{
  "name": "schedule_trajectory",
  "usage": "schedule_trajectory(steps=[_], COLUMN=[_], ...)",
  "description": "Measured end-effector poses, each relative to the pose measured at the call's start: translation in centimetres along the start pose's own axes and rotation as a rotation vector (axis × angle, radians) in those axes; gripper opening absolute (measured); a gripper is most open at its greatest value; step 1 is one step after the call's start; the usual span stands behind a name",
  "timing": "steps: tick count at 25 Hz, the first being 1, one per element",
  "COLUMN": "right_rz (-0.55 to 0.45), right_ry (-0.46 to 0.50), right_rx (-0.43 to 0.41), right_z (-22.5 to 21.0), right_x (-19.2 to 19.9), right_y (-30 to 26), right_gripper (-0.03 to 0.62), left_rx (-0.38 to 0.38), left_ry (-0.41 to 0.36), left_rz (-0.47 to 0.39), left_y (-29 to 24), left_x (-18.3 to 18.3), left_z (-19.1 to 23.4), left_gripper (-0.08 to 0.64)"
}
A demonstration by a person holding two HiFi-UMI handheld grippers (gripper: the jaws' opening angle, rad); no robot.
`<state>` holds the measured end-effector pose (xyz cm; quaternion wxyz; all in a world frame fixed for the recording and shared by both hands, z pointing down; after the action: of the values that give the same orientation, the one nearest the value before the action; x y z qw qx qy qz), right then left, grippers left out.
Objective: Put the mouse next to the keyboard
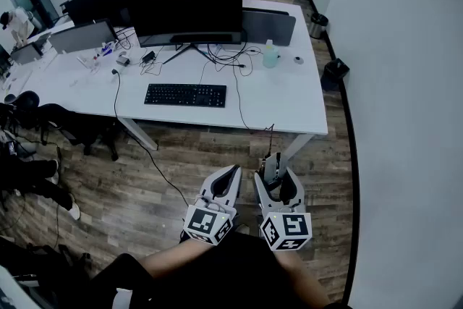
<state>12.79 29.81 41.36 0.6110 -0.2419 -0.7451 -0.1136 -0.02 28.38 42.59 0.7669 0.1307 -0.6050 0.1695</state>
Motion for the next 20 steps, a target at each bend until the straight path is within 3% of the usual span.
schedule_trajectory(steps=[7, 12, 20], right_rz=[-0.003, -0.054, -0.045], right_ry=[0.037, -0.021, -0.073], right_rx=[-0.040, -0.079, -0.090], right_z=[0.7, 0.1, -0.8], right_x=[-0.1, -0.4, 0.7], right_y=[0.6, 1.2, -0.3], right_gripper=[0.313, 0.313, 0.313], left_rx=[-0.022, -0.055, -0.130], left_ry=[-0.004, -0.004, -0.028], left_rz=[-0.003, -0.015, -0.001], left_y=[1.2, 2.0, 2.9], left_x=[0.6, 1.0, 1.2], left_z=[-1.0, -1.4, 0.5], left_gripper=[0.003, 0.003, 0.003])
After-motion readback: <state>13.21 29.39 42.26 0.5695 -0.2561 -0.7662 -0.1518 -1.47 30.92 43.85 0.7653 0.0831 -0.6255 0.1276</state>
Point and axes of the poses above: the fingertips, and each gripper's own axes: y backward along the fingers, z to its left, x out of its underside, the point moved 5 cm from there along y, backward along the fingers, and after that the axes turned 12 degrees about -x, right-handed, at the moved point
